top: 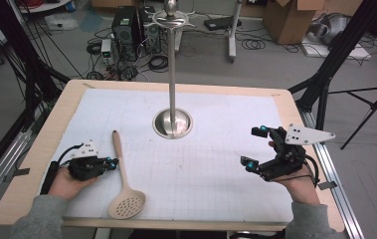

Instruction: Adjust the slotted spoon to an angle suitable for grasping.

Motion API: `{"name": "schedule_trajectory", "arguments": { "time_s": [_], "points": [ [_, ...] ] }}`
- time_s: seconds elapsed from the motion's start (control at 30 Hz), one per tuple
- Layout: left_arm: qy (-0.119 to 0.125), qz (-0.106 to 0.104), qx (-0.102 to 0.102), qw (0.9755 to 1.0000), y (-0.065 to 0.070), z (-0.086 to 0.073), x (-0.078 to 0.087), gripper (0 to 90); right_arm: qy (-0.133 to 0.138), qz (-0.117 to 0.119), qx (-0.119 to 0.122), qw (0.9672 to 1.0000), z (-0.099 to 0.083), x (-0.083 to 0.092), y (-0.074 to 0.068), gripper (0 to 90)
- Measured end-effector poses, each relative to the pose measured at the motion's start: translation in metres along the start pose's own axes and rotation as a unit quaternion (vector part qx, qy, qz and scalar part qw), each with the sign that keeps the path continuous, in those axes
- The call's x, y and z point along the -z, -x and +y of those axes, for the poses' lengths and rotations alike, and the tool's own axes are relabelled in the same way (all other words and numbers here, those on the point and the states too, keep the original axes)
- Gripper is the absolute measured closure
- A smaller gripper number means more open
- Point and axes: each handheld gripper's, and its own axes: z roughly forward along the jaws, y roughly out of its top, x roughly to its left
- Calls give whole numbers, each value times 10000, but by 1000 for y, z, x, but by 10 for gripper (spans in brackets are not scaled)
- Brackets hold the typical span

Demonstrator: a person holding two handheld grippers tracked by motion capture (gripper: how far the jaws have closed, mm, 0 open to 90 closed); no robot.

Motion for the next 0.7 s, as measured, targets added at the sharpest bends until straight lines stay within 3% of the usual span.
{"name": "schedule_trajectory", "arguments": {
  "time_s": [0.23, 0.7],
  "points": [
    [-58, 71, -109, 9999, 5, 7, -10, 897, -5, -49, -69, 10000, -3, 4, -1, 2],
    [-174, -134, -350, 9991, 18, 23, -36, 897, -61, -195, -130, 9997, -10, 20, -3, 2]
  ]
}}
